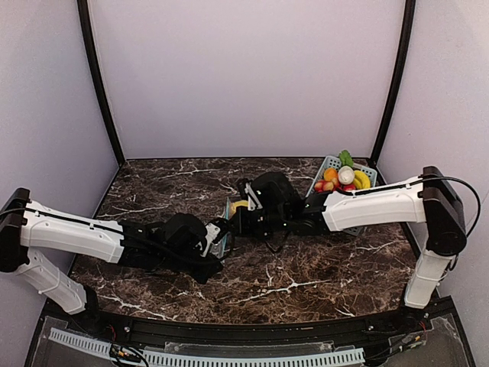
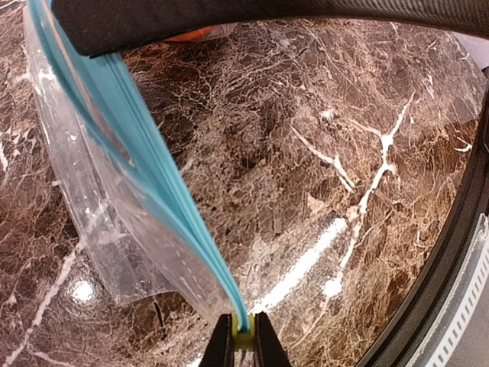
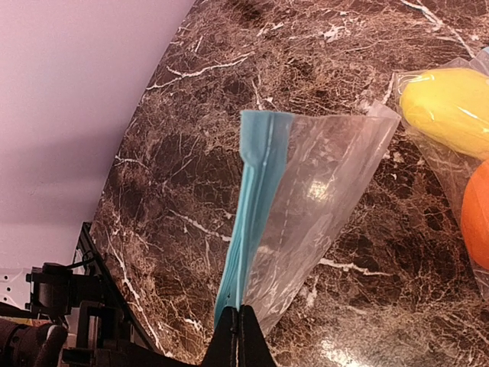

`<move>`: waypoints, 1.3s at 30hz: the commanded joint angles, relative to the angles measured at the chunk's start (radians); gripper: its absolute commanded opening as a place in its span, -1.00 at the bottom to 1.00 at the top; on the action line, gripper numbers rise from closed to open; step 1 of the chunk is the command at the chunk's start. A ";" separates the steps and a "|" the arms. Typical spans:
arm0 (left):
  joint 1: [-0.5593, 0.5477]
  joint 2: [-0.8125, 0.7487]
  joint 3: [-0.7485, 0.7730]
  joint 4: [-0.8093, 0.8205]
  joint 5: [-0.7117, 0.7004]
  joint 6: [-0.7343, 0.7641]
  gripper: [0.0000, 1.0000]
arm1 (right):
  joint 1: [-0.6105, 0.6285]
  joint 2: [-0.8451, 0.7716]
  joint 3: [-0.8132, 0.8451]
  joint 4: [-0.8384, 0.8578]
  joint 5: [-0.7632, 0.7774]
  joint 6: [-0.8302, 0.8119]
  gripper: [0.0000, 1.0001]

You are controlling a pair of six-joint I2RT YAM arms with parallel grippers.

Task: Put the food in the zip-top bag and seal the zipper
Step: Pass from the left arm to the right, then open the zipper food storage bag at the center of the board.

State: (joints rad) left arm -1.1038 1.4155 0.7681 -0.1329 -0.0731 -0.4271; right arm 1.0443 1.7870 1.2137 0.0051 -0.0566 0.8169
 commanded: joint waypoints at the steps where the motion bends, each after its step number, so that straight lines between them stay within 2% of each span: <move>1: -0.006 -0.021 0.004 0.017 -0.025 -0.015 -0.99 | -0.008 0.007 0.004 0.035 0.000 -0.010 -1.00; 3: -0.006 -0.026 -0.002 0.029 -0.021 -0.027 -0.97 | -0.009 0.002 -0.003 0.035 0.009 -0.007 -1.00; 4: -0.006 -0.030 -0.005 0.031 -0.018 -0.033 -0.89 | -0.009 0.001 -0.008 0.036 0.011 -0.007 -1.00; 6: -0.004 -0.037 -0.007 0.038 -0.010 -0.049 -0.52 | -0.010 -0.005 -0.019 0.047 0.006 -0.011 -1.00; 8: -0.004 -0.048 -0.006 0.039 -0.009 -0.059 -0.02 | -0.010 -0.012 -0.032 0.064 -0.002 -0.018 -1.00; 10: -0.003 -0.068 -0.004 0.032 -0.016 -0.070 0.22 | -0.009 -0.024 -0.048 0.086 -0.010 -0.026 -1.00; 12: 0.005 -0.092 -0.001 0.027 -0.015 -0.085 0.31 | -0.010 -0.033 -0.061 0.100 -0.016 -0.031 -1.00; 17: 0.081 -0.137 -0.021 0.071 0.058 -0.149 0.26 | -0.009 -0.054 -0.098 0.144 -0.032 -0.038 -1.00; 20: 0.127 -0.138 -0.039 0.124 0.140 -0.181 0.12 | -0.010 -0.058 -0.103 0.155 -0.040 -0.045 -1.00; 25: 0.166 -0.100 -0.018 0.173 0.168 -0.187 0.05 | -0.008 -0.061 -0.103 0.160 -0.054 -0.058 -1.00; 30: 0.185 -0.054 0.011 0.177 0.173 -0.180 0.01 | -0.005 -0.063 -0.104 0.167 -0.060 -0.066 -1.00; 39: 0.190 -0.020 0.043 0.117 0.090 -0.149 -0.35 | 0.002 -0.066 -0.100 0.166 -0.060 -0.084 -1.00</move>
State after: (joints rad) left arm -0.9180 1.3922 0.7887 0.0280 0.0593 -0.5949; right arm 1.0401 1.7557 1.1202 0.1356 -0.1101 0.7551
